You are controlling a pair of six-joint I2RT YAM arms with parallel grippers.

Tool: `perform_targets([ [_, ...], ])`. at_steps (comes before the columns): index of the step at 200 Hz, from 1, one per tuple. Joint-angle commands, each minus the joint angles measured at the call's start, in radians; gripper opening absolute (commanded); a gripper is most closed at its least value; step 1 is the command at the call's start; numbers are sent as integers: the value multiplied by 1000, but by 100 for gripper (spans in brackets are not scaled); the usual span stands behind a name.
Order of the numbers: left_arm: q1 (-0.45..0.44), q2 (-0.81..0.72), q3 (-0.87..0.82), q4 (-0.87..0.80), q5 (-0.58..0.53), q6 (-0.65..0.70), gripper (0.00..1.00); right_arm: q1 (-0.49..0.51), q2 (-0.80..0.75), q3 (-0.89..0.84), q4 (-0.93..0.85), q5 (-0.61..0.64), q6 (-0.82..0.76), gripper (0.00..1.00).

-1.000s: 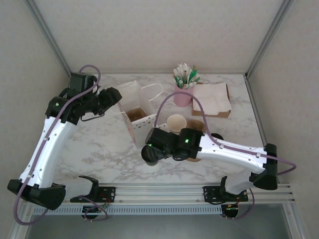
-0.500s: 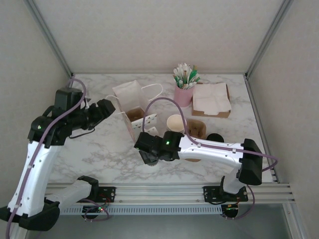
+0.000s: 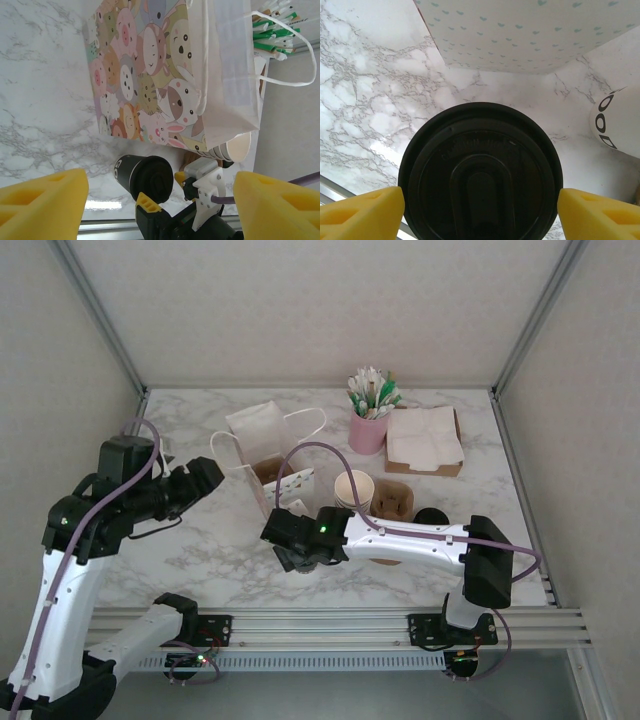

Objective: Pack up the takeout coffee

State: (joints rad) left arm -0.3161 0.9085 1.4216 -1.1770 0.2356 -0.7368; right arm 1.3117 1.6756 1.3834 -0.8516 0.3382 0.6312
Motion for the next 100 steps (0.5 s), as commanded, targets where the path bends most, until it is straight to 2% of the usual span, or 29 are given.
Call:
perform_targets([
  [1,6,-8,-10,-27,19,-17,76,4,12,-17,1,5,-2,79],
  [100,6,-7,-20,-8,21,-26,76,4,41,-19,-9,-2,-6,75],
])
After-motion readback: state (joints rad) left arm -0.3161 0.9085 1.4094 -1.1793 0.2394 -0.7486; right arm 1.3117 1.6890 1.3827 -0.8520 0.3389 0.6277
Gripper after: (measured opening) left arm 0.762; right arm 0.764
